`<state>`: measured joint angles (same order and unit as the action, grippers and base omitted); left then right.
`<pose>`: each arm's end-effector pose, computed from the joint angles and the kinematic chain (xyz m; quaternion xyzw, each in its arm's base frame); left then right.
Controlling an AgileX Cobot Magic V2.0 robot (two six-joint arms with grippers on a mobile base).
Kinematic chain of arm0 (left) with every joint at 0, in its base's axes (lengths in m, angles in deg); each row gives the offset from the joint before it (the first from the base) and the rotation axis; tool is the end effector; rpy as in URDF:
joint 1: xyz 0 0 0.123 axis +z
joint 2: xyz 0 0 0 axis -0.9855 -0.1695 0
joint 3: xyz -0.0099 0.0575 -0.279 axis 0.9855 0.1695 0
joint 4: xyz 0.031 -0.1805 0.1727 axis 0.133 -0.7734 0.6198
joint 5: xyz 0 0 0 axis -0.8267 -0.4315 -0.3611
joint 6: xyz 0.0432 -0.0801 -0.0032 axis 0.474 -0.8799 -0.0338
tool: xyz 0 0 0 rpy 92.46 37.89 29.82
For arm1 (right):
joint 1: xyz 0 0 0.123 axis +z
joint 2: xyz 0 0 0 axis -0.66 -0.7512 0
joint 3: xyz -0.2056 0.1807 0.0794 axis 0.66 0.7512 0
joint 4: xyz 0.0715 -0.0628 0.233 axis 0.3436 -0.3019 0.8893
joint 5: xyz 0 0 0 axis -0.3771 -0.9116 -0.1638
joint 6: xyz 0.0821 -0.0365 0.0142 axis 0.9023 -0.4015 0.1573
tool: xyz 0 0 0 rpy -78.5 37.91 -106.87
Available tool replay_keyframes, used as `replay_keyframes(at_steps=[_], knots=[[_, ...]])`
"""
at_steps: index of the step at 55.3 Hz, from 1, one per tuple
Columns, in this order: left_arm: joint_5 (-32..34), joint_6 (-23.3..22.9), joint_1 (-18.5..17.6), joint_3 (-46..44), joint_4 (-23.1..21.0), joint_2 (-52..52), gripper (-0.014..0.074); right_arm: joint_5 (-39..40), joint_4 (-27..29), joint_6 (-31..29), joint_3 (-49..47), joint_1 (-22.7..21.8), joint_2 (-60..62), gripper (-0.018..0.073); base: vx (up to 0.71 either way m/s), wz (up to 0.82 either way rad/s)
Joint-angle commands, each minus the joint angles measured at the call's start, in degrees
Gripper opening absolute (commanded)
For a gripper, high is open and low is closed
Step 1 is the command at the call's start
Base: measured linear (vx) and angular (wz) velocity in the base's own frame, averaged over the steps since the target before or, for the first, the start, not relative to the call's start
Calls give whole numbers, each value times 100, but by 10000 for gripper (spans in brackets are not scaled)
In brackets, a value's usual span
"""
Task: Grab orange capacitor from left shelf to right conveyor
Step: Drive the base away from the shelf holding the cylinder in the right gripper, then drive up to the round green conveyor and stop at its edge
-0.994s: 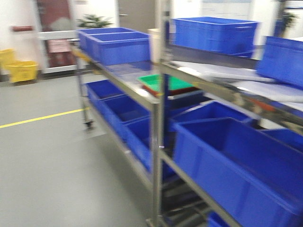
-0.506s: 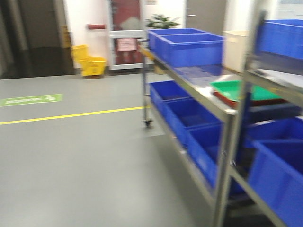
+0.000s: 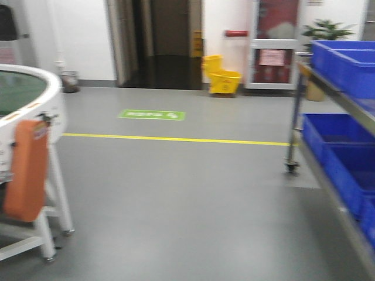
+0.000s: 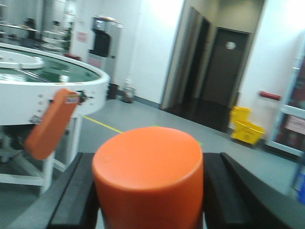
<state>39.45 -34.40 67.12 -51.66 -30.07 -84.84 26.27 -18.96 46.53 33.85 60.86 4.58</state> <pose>0.0542 -0.0130 0.2015 0.0439 0.7005 -0.1206 0.7020 0.0074 0.0043 0.3442 -0.1947 0.6495 0.0492 0.7334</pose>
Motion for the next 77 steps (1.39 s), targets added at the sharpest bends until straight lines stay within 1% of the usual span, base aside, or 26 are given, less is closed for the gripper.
replay_keyframes(at_steps=[1, 17, 23, 28, 77], knots=[[460, -32, -44, -171, -27, 22, -6, 513, -35, 7, -128, -6, -94, -8, 24, 80], [460, -32, -44, -171, -27, 22, -6, 513, -35, 7, -128, -6, -75, -8, 27, 70], [460, -32, -44, -171, -27, 22, -6, 532, -34, 5, -128, -327, -100, -8, 31, 55], [460, -32, -44, -171, -27, 22, -6, 512, -25, 5, -128, -426, -87, -8, 35, 48], [460, -32, -44, -171, -27, 22, -6, 512, -36, 5, -128, -407, -94, -8, 37, 35]])
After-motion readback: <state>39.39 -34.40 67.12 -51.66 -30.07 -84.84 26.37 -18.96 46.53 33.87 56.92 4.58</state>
